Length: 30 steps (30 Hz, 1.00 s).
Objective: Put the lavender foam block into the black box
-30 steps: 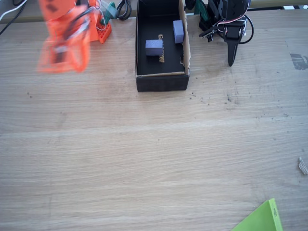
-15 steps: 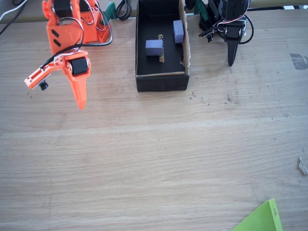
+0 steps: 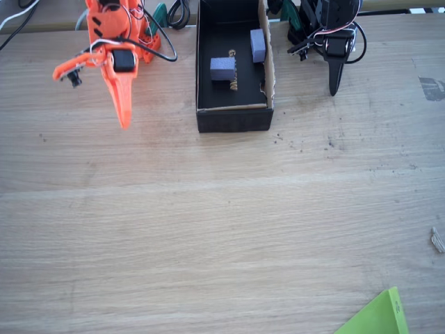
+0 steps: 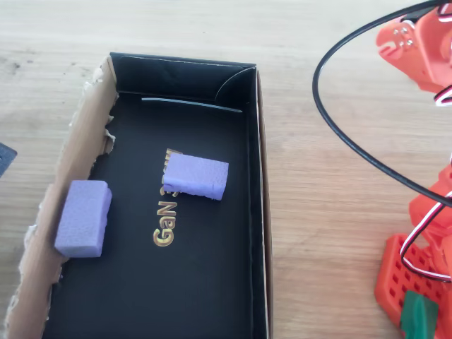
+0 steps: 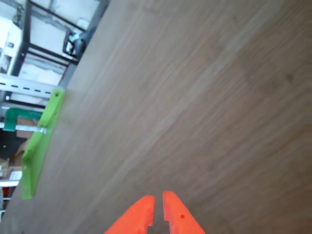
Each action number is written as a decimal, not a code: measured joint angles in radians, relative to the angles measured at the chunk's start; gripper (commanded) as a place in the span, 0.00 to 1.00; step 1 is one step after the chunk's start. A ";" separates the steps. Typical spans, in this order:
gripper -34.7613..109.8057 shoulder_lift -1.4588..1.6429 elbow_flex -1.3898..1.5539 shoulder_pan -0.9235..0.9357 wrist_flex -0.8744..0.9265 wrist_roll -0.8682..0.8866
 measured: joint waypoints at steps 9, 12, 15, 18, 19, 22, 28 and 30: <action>0.24 0.216 0.005 -0.021 0.414 -0.014; 0.24 0.221 0.005 -0.018 0.532 0.000; 0.24 0.221 0.005 -0.037 0.626 0.055; 0.24 0.221 0.005 0.003 0.641 0.066; 0.24 0.221 0.005 0.002 0.644 0.037; 0.24 0.221 0.005 -0.002 0.646 -0.038; 0.24 0.221 0.005 0.015 0.646 -0.144; 0.24 0.221 0.005 0.023 0.646 -0.167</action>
